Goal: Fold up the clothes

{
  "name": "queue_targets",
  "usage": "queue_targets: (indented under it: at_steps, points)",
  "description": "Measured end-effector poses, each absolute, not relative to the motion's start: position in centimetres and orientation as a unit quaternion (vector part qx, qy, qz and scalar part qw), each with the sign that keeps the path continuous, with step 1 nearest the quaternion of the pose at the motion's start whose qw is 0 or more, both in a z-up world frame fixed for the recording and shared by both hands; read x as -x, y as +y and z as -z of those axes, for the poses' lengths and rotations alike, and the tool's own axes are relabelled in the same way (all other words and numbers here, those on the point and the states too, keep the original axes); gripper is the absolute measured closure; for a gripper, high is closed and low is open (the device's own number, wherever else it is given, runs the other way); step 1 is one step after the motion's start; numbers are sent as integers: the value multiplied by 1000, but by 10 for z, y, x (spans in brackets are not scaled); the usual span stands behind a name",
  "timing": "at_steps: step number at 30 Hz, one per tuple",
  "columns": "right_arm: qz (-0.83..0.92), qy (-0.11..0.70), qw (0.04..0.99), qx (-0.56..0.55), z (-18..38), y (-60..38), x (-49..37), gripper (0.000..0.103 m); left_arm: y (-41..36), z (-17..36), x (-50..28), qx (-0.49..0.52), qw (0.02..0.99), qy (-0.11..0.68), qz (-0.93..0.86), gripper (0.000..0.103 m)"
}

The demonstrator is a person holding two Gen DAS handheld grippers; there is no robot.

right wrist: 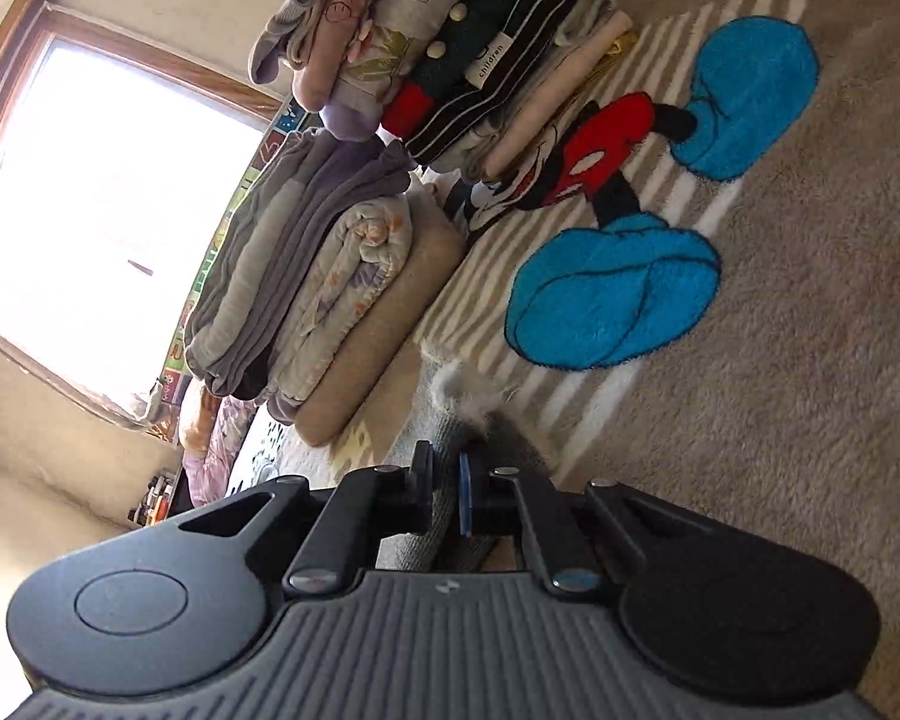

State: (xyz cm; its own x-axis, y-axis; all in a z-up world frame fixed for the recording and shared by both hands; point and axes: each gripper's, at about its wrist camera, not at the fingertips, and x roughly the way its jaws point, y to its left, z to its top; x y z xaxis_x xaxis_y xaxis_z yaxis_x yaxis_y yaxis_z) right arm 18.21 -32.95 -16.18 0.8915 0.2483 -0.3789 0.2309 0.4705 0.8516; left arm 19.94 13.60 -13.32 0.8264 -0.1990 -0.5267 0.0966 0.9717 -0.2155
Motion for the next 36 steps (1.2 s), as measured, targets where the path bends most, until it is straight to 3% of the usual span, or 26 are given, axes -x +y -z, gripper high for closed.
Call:
queue_targets:
  at_steps: [8, 10, 12, 15, 19, 27, 36]
  points:
    - [10, 285, 841, -460, 170, -330, -200, 93, 136, 133, -199, 90, 951, 285, 80, 57]
    - [25, 270, 858, -436, 159, -328, -194, 81, 136, 133, -199, 89, 951, 285, 80, 57]
    - [50, 248, 883, -395, 143, -322, -183, 77, 137, 134, -199, 90, 951, 285, 81, 56]
    - [3, 218, 929, -299, 118, -284, -170, 77, 135, 134, -198, 88, 951, 285, 81, 55]
    - [-137, 239, 945, -177, 106, -201, -178, 78, 136, 133, -199, 91, 951, 285, 83, 55]
    - [-182, 309, 928, -103, 132, -138, -185, 79, 140, 128, -196, 101, 950, 278, 96, 54]
    - [-231, 265, 936, -27, 116, -96, -160, 77, 135, 110, -182, 89, 951, 254, 153, 55]
